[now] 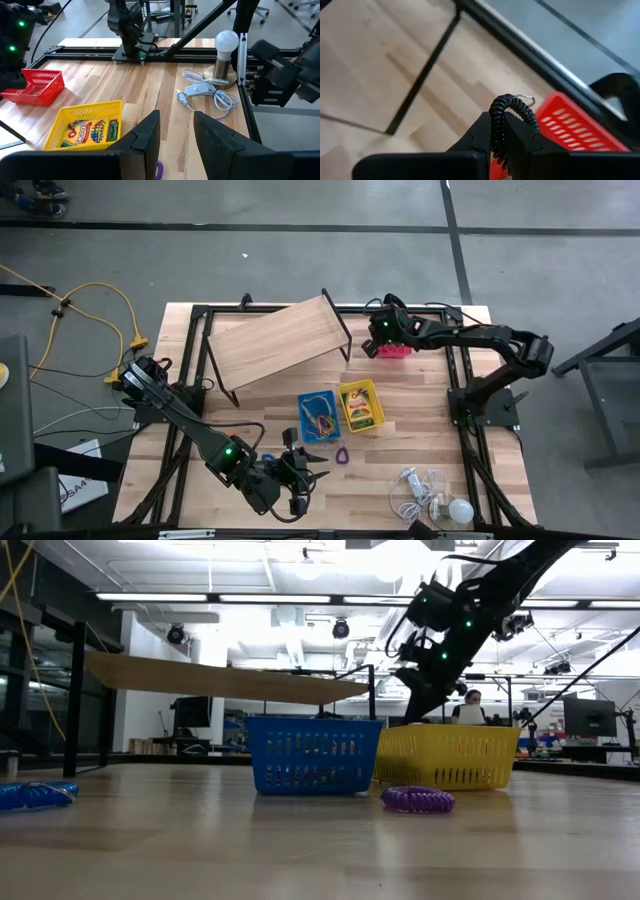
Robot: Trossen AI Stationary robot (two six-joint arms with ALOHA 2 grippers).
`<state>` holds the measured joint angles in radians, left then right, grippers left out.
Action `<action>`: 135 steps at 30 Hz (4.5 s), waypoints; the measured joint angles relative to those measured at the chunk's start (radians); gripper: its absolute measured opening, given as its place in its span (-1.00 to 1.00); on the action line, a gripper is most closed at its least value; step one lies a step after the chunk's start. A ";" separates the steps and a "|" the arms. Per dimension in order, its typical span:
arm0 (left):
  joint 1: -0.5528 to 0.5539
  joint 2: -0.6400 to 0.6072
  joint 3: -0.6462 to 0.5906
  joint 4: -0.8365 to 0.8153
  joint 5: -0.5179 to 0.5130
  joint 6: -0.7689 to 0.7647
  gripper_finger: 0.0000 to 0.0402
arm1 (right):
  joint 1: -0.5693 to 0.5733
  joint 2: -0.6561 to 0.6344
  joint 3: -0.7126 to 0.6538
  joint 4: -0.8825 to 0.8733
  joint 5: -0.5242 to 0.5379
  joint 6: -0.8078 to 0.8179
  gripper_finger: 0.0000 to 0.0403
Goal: Pick & Place Office Desk Supplies
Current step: Put the black spring keychain into the red bin, then put the violet spring keychain into the red bin
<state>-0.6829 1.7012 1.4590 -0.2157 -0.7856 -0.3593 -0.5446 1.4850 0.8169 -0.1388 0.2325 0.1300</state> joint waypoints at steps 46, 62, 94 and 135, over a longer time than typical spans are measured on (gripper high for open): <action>0.000 0.000 0.000 0.001 0.000 0.000 -0.44 | -0.019 -0.111 0.000 -0.430 -0.026 0.106 -0.87; 0.000 0.000 0.000 0.001 0.000 0.000 -0.44 | -0.019 -0.111 0.000 -0.426 -0.023 0.085 -0.86; 0.000 0.000 0.000 0.001 0.000 0.000 -0.44 | -0.018 -0.110 0.000 -0.413 -0.063 0.076 -0.31; 0.000 0.000 0.000 0.001 0.000 0.000 -0.44 | 0.874 -0.102 0.000 -0.082 -0.131 -0.004 -0.34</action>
<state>-0.6828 1.7012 1.4590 -0.2150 -0.7856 -0.3592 0.3296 1.3834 0.8165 -0.2206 0.1017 0.1261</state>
